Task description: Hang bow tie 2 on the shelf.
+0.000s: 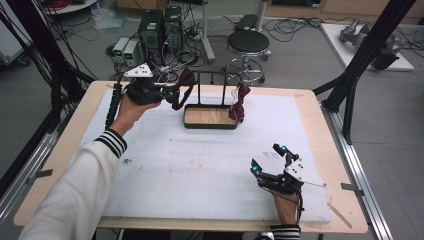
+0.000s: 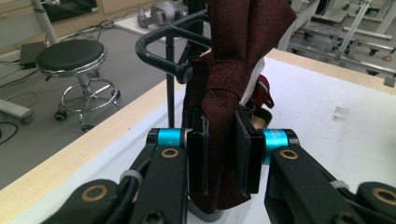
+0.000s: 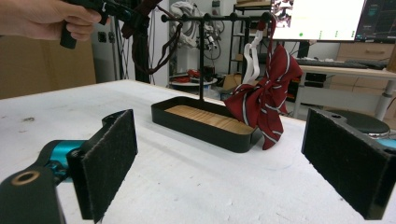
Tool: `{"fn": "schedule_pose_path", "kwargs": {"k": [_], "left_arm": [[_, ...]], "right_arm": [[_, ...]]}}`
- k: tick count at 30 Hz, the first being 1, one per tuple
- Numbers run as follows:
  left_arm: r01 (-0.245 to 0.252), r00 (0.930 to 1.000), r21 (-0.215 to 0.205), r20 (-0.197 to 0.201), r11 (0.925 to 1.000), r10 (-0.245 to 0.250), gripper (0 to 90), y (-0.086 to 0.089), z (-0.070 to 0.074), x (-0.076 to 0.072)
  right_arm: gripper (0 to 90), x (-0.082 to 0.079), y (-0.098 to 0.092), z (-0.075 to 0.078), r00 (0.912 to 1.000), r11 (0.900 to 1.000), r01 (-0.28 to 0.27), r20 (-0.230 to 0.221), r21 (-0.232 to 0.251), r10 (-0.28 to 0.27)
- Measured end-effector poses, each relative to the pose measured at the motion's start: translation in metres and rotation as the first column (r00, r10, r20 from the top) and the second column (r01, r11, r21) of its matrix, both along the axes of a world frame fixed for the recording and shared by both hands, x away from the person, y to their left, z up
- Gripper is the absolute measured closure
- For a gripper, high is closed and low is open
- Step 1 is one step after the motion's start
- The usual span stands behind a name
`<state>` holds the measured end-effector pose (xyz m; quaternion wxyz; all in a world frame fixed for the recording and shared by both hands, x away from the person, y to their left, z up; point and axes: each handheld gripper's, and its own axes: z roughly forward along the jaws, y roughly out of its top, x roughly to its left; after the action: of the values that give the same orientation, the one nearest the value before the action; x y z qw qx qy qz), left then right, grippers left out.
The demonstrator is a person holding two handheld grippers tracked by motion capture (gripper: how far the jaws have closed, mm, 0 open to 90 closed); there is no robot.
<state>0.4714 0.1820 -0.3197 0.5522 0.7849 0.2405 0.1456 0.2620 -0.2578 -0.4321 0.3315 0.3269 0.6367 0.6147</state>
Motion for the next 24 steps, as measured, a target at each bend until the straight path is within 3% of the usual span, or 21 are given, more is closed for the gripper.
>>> {"fn": "schedule_pose_path", "kwargs": {"k": [16, 21, 24], "left_arm": [[-0.111, 0.9937, -0.047, 0.009, 0.9927, 0.111, 77.3, 0.002, -0.004, 0.009], [-0.162, 0.9867, -0.059, 0.007, 0.9851, 0.162, 77.3, 0.004, -0.007, 0.013], [-0.205, 0.9785, -0.063, 0.009, 0.9768, 0.206, 77.3, 0.004, -0.009, 0.015]], "right_arm": [[9.6, -0.001, 0.001, -0.004, 1.0000, 1.000, 0.005, 0.002, -0.002, -0.005], [9.5, -0.001, 0.002, -0.005, 0.9999, 1.000, 0.011, 0.007, -0.007, -0.011], [9.6, -0.001, 0.002, -0.006, 0.9999, 1.000, 0.013, 0.008, -0.013, -0.013]]}}
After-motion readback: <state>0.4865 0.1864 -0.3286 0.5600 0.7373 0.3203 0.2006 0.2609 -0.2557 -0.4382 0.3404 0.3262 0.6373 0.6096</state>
